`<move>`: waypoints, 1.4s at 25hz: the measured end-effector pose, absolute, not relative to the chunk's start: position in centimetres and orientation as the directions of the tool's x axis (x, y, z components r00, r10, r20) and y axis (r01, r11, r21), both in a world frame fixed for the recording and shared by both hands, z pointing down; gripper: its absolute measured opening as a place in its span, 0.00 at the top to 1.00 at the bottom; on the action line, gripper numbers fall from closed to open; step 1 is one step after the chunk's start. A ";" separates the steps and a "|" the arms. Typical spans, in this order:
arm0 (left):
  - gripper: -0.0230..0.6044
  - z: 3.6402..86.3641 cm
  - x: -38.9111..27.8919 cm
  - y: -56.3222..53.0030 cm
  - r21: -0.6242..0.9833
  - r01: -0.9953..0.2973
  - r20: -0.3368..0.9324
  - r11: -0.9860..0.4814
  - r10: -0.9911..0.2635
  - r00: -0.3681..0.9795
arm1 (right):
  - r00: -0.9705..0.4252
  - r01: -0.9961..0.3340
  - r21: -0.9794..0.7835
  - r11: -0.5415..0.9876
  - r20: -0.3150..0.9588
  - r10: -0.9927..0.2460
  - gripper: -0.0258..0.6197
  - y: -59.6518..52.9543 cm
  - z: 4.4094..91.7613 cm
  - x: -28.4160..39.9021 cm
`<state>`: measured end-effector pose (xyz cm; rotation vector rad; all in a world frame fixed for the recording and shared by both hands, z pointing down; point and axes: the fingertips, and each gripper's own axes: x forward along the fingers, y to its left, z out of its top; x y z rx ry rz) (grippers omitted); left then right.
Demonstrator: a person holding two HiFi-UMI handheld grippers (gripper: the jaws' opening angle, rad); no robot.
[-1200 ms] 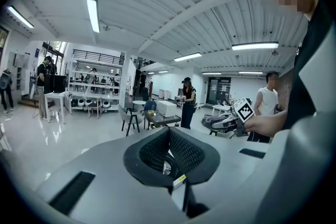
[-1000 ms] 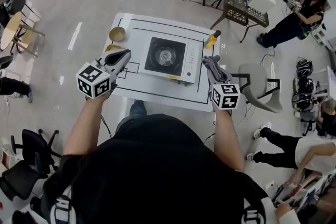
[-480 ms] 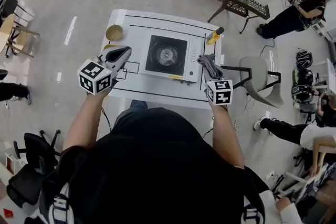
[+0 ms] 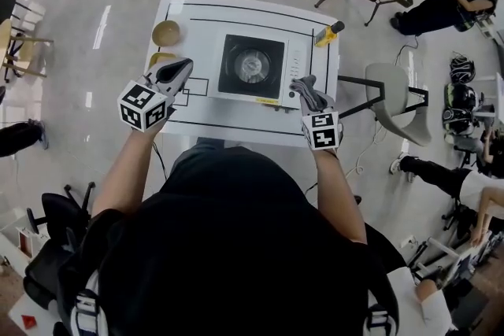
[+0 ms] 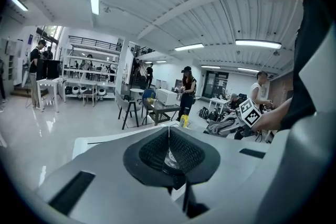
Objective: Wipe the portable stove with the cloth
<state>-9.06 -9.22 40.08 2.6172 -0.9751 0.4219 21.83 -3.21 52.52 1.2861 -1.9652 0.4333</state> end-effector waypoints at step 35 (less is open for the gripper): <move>0.74 58.7 -8.0 -8.7 0.314 -0.579 0.553 -0.752 -0.350 0.756 | -0.274 -0.764 0.042 0.644 0.882 -0.383 0.79 0.6 65.0 14.9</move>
